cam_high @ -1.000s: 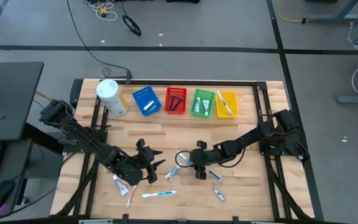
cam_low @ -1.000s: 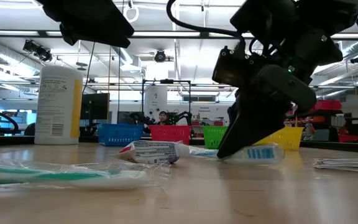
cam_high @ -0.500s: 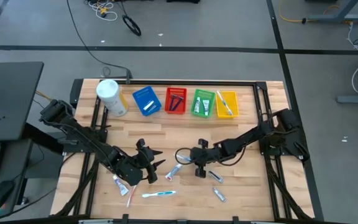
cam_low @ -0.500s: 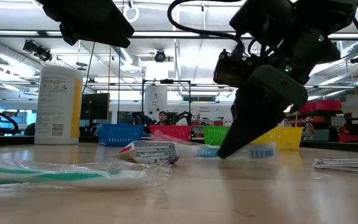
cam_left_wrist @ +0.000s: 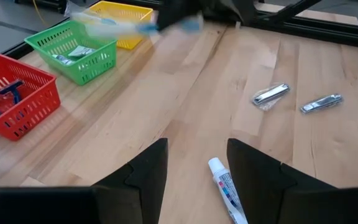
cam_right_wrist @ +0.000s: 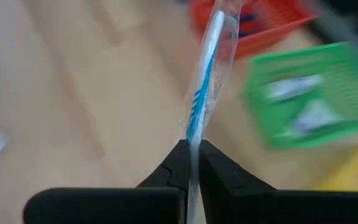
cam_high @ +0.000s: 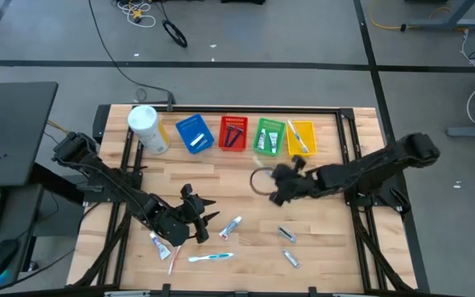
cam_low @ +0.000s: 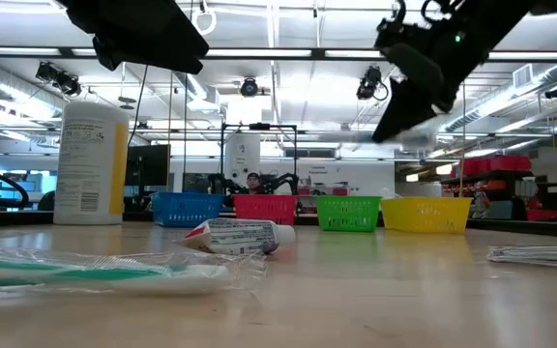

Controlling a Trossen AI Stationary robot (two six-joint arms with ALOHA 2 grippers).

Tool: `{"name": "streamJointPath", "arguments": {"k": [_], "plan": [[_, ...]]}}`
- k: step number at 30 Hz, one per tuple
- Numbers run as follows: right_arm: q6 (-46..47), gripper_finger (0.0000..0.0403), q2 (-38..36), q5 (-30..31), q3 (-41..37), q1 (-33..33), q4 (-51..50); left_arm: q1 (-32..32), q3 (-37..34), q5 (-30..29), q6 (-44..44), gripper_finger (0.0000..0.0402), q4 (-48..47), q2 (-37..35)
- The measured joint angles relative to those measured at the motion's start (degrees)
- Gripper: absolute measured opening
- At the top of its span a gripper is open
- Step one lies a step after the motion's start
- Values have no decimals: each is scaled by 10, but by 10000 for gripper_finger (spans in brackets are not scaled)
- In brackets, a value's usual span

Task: Pick & Place Travel size toiletries
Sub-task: Put the blue toothbrush into the yellow basket

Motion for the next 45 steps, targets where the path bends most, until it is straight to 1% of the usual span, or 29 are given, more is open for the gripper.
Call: {"name": "streamJointPath", "arguments": {"k": [3,5,9,14,18,24,27,31,33,37,42,45], "plan": [[1,21,-41,55,0,-27,-41,0,0,0,0,176,2,0],[0,21,-58,75,0,-55,-66,0,0,0,0,176,3,0],[0,21,-66,72,0,-126,-116,0,0,0,3,176,6,0],[-12,21,-62,62,-29,-214,-119,0,0,0,5,176,9,0],[-40,21,-62,58,-71,-273,-60,0,0,0,5,176,9,0],[-143,21,-62,55,-160,-333,160,0,0,0,16,176,10,0],[-167,21,-63,41,-198,-354,248,0,0,0,18,176,13,0],[-160,24,-63,42,-230,-374,282,0,0,0,18,176,13,0],[-152,28,-63,27,-239,-383,277,0,0,0,19,176,13,0],[-163,39,-63,3,-250,-390,280,2,0,-1,37,176,13,0],[-172,67,-63,-37,-250,-392,299,9,0,-1,30,176,13,0],[-187,89,-63,-37,-250,-392,319,11,0,0,26,176,13,0]]}}
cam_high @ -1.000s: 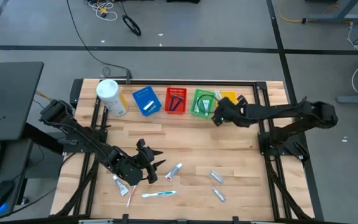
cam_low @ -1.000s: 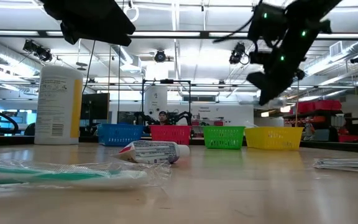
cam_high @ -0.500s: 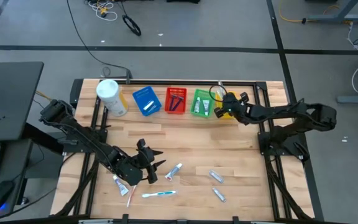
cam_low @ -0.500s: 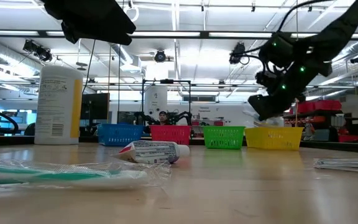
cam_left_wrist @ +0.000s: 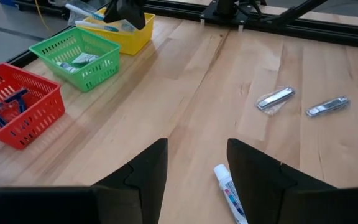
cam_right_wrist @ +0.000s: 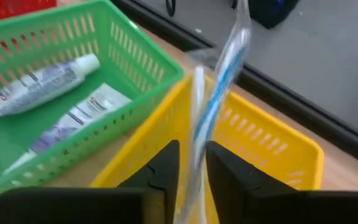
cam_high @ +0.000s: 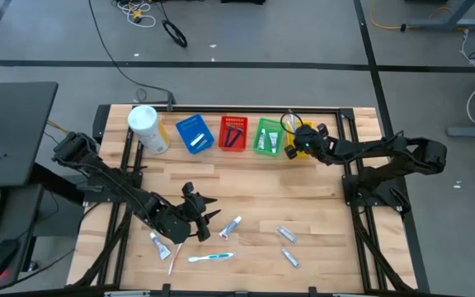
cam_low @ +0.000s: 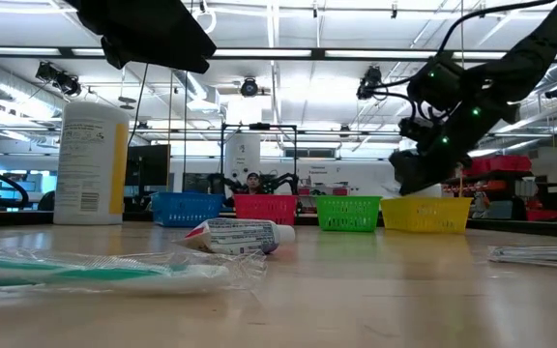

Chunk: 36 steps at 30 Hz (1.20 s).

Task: Pick & Place Travel size toiletries
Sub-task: Put the blue toothbrush into the yellow basket, then put the silver nail cutter into the blue basket

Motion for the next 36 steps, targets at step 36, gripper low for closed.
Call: {"name": "streamJointPath", "arguments": {"k": [36], "plan": [[-88,152,-82,-255,47,41,129,182,0,157,33,176,-112,0]]}}
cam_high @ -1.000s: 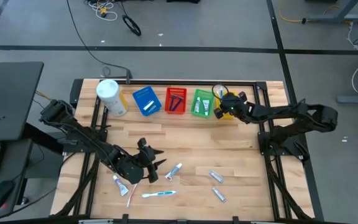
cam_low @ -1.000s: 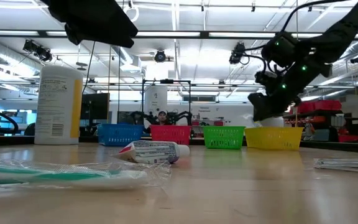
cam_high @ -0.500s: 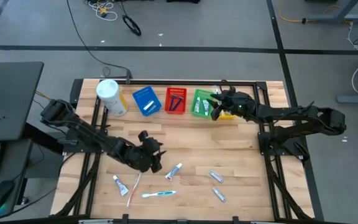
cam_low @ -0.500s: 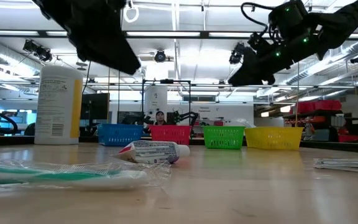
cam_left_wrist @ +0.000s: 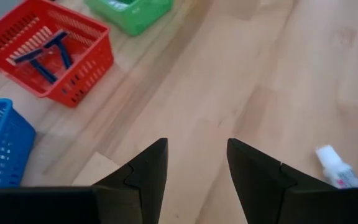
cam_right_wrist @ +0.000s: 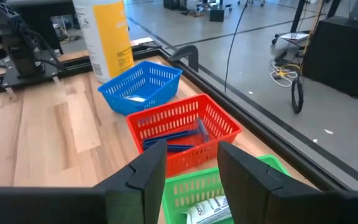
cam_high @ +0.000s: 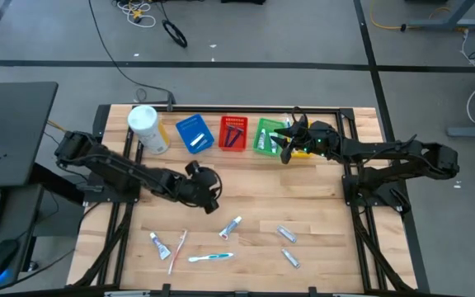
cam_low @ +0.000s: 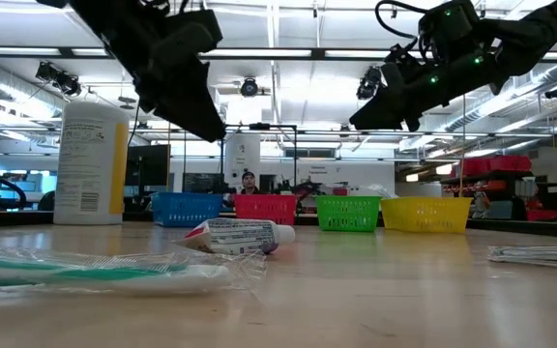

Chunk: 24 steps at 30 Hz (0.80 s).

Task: Pick & Place Travel size toiletries
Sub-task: Put the silver nail cutter into the blue basket

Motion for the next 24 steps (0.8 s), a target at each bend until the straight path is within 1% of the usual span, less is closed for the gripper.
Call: {"name": "streamJointPath", "arguments": {"k": [7,14,16,21,24], "plan": [[0,152,0,0,0,0,0,28,0,39,-5,176,16,0],[-2,152,0,0,0,0,0,36,0,59,-7,176,67,1],[-2,152,0,0,0,0,0,36,0,76,0,176,94,8],[-7,152,0,0,0,0,1,36,0,148,33,176,160,46],[-10,152,0,0,0,0,0,35,0,149,43,176,181,69]]}}
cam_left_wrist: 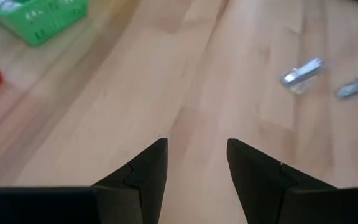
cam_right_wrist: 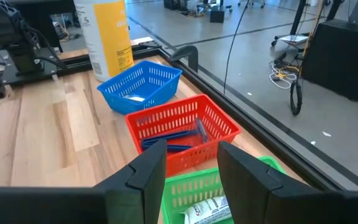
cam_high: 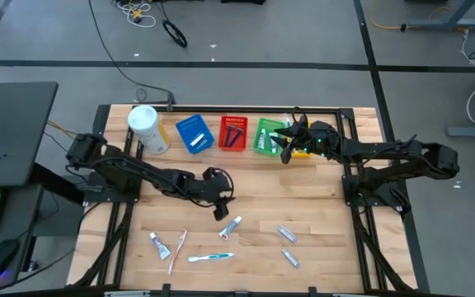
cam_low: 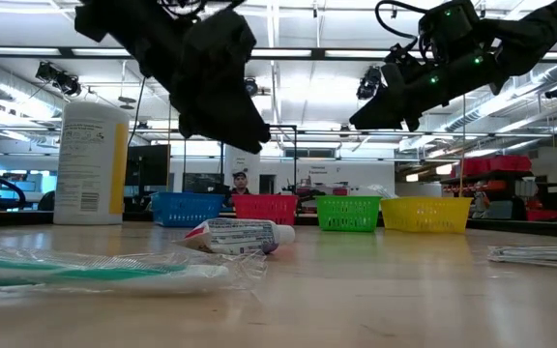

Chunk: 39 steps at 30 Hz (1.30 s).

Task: Pick & Place Travel size toiletries
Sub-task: Put the silver nail cutter into the blue basket

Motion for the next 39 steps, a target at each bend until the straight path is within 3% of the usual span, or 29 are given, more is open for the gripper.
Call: {"name": "streamJointPath", "arguments": {"k": [4,16,23,29,36,39], "plan": [[0,152,0,0,0,0,0,3,0,-27,-7,176,5,9],[-1,152,0,-2,0,0,-5,4,0,-33,4,176,7,8],[8,152,0,-132,0,12,-13,12,0,-61,6,176,7,7],[79,152,0,-173,0,124,-56,42,0,-72,27,176,7,7],[172,152,31,-78,0,314,-141,80,0,-72,37,176,8,7],[181,152,41,3,0,401,-157,93,0,-72,43,176,8,7]]}}
